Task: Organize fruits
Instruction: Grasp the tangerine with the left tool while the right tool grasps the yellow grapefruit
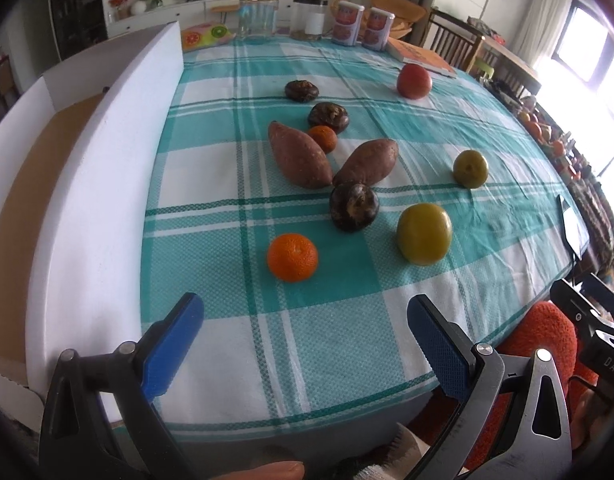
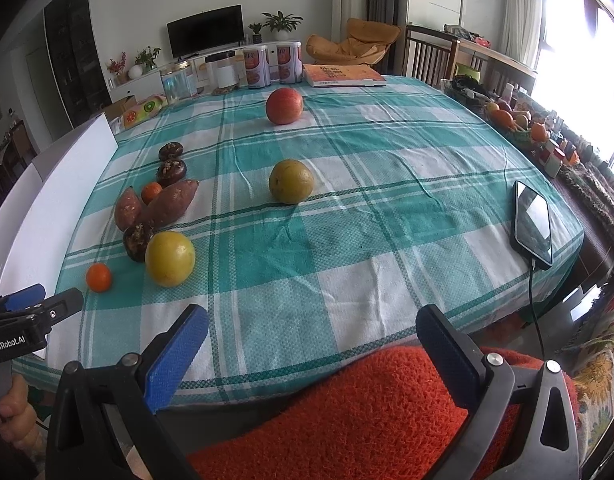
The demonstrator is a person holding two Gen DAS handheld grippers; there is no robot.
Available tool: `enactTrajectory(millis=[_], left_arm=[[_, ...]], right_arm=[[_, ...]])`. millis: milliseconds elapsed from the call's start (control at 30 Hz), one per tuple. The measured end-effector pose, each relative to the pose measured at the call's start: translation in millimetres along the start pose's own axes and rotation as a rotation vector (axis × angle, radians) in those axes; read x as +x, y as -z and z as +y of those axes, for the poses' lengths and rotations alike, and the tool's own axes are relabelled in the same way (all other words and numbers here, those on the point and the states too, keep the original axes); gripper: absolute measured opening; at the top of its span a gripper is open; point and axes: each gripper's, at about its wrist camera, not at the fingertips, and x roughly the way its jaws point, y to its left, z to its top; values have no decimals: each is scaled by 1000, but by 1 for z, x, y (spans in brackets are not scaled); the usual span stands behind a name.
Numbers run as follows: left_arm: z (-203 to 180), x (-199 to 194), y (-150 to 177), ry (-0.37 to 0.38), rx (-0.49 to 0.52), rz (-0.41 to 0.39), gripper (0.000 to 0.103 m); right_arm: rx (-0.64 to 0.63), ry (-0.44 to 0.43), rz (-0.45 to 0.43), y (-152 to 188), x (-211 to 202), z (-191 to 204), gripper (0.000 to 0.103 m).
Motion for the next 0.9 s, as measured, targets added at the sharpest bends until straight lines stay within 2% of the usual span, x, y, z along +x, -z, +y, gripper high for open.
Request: enactTrajectory(millis=[167, 333, 500, 567, 833, 900], left_arm=[[4, 13, -3, -1, -19, 27, 102], [-4, 40, -12, -45, 34, 38, 102], [-12, 70, -9, -82, 92, 85, 102], [-16, 69, -6, -104, 129, 48, 102], [-9, 64, 1, -64, 162, -25, 103], [-8, 64, 0, -54, 176, -19, 103]], right_arm=[[-11, -18, 5, 3, 2, 5, 103], [-8, -27, -1, 4, 0, 5, 103], [16, -26, -4, 5, -2, -3, 103], [25, -27, 1, 5, -1, -5, 103], [20, -37, 9, 5, 3, -3, 103], [19, -41, 12, 6, 4, -2, 103]])
